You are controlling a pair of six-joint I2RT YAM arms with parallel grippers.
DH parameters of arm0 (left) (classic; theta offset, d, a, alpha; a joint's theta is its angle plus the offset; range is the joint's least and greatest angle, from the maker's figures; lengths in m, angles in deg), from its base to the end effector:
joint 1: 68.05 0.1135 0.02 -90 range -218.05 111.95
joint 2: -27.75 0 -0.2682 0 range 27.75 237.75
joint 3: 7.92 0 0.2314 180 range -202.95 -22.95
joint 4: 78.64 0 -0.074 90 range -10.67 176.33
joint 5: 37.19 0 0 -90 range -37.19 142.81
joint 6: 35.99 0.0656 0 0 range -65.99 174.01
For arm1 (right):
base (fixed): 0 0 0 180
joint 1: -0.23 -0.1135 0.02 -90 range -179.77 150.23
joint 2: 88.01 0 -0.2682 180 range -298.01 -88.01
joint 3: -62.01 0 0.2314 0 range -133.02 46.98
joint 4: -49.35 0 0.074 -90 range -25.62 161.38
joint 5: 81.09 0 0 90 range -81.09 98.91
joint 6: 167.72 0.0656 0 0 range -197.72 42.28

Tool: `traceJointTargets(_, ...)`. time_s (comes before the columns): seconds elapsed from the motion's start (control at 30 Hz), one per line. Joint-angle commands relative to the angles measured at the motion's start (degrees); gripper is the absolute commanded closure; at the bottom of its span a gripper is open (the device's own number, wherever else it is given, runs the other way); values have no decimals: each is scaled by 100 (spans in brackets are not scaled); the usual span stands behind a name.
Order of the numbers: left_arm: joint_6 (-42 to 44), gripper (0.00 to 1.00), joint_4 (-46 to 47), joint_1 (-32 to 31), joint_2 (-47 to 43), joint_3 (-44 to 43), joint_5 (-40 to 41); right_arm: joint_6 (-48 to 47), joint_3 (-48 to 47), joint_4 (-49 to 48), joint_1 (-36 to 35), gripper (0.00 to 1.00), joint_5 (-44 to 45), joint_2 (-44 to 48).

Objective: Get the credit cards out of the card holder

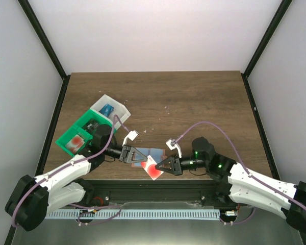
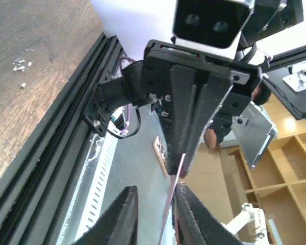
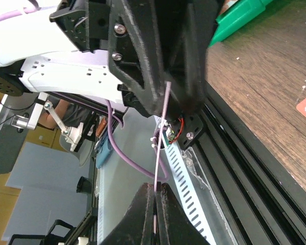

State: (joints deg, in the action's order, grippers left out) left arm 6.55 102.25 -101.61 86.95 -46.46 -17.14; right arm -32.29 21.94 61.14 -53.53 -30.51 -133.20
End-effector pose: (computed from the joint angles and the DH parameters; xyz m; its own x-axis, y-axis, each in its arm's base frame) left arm 0.1243 -0.1564 0.2296 -0.8730 0.2760 -0.4021 0.4185 0.0005 -0.9082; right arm 0.0733 0.1704 0.2469 -0.8204 -0.1884 -0.5399 -0.5668 0.1437 0.8112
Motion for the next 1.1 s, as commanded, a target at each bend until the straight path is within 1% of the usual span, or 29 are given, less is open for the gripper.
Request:
traceJointTargets(0.0,16,84,254,-61,-61,76,-79,225,74,-564,23,99,-70,-103)
traceJointTargets(0.07,6,100,305,-58,-88,126,9,242,73,-525,28,99,56,-162)
traceJointTargets(0.1,16,100,280,-44,-80,135,77,277,81,-497,24,99,133,-165)
traceJointTargets(0.13,11,100,246,-33,-75,132,153,331,118,-468,25,95,227,-143)
traceJointTargets(0.17,7,100,207,-11,-71,129,243,406,165,-473,26,89,335,-102)
traceJointTargets(0.2,1,100,150,35,-81,132,317,509,233,-473,28,85,454,-25)
traceJointTargets(0.27,-15,100,-10,189,-112,141,449,700,418,-528,23,80,751,189)
traceJointTargets(0.37,-89,100,-154,479,-174,149,702,894,578,-403,25,63,1322,563)
traceJointTargets(0.5,-246,100,-189,701,-294,43,1039,877,511,176,28,36,1839,946)
traceJointTargets(0.6,-193,100,-479,825,-391,-203,1474,863,468,440,24,21,2124,1192)
traceJointTargets(0.67,150,100,-1283,896,-409,-602,2179,862,467,563,23,13,2288,1358)
traceJointTargets(0.73,559,100,-2180,904,-409,-1050,3038,907,536,606,24,1,2423,1474)
traceJointTargets(0.77,650,100,-2472,908,-414,-1221,3429,917,576,592,28,0,2470,1522)
traceJointTargets(0.83,695,100,-2767,933,-473,-1484,4056,911,617,569,28,0,2536,1597)
traceJointTargets(1.0,274,100,-2980,939,-867,-1576,5584,717,486,780,25,0,2747,1671)
traceJointTargets(1.07,144,100,-3045,947,-1057,-1551,6051,562,438,796,23,0,2738,1651)
